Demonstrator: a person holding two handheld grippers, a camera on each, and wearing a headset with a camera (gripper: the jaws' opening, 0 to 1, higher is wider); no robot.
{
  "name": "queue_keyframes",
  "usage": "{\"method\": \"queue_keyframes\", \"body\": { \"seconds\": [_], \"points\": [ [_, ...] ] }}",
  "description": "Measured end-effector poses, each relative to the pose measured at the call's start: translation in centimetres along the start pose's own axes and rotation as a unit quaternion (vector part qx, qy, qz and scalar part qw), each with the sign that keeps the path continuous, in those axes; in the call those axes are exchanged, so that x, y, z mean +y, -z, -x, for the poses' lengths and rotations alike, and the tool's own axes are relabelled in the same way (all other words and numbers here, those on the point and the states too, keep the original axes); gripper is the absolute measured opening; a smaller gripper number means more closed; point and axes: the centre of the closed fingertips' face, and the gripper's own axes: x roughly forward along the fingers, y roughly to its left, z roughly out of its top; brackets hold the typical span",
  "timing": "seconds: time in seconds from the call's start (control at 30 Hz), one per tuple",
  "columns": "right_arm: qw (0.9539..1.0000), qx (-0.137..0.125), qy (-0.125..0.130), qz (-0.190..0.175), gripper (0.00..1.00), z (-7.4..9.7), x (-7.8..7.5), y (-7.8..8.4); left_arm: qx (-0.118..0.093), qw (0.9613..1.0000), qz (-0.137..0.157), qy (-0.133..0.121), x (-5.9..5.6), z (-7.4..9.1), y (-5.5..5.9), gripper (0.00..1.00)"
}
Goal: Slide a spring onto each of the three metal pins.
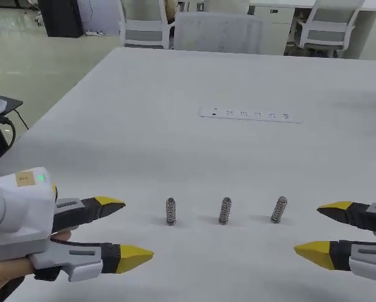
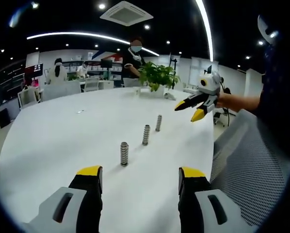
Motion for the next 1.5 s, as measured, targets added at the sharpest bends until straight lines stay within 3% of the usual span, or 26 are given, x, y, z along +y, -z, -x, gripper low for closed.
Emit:
{"method": "queue_keyframes", "body": {
  "seconds": [0.2,0.5,1.5],
  "points": [
    [0.9997,-0.022,0.000,-0.009,0.63,0.14,-0.16,-0.06,-0.004,1.0000,0.005,-0.001,-0.16,-0.22,-0.05,0.60],
    [0.9993,-0.036,-0.005,-0.010,0.67,-0.15,0.04,-0.03,-0.007,0.9999,0.013,-0.005,-0.10,-0.22,0.20,0.65],
    [0.9985,-0.053,0.008,0.009,0.84,-0.09,-0.57,-0.74,-0.009,0.9996,0.027,-0.006,-0.04,-0.39,0.14,0.73]
  ]
}}
